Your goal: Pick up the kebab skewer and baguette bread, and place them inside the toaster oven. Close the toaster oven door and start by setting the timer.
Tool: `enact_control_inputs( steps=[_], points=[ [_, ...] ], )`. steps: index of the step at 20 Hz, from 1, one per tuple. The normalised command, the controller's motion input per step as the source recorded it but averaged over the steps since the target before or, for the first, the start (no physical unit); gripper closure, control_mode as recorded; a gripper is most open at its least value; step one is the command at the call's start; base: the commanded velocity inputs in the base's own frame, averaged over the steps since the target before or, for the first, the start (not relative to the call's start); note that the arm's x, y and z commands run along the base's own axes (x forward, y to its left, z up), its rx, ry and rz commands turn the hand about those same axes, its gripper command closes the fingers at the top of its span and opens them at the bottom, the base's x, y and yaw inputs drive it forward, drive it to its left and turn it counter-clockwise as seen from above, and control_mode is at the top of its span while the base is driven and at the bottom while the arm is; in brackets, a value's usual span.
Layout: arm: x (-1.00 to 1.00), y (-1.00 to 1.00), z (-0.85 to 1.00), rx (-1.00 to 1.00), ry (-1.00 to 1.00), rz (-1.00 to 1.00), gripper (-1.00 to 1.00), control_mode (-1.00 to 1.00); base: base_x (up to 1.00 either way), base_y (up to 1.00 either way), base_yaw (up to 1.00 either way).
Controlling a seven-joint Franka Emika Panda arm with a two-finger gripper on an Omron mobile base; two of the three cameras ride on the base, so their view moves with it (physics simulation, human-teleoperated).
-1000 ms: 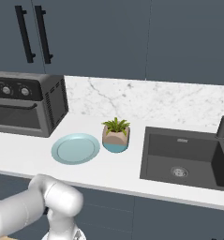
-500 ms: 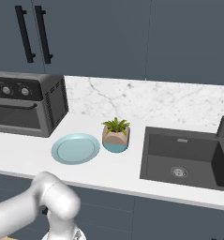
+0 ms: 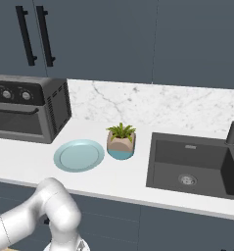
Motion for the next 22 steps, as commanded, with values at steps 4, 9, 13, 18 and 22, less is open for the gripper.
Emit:
enact_control_inputs(
  steps=[4,9,13,18,22],
  points=[
    [0.21,0.00,-0.03,0.11,0.00,-0.08,-1.00,-1.00,0.00,0.00,0.00],
    [0.35,0.00,-0.08,0.10,0.00,-0.05,-1.00,-1.00,0.00,0.00,0.00],
    [0.37,0.00,-0.13,0.09,0.00,-0.02,-1.00,-1.00,0.00,0.00,0.00],
    [0.28,0.00,-0.13,0.07,0.00,0.00,-1.00,-1.00,0.00,0.00,0.00],
    [0.16,0.00,-0.07,0.06,0.02,0.00,-1.00,-1.00,0.00,0.00,0.00]
  ],
)
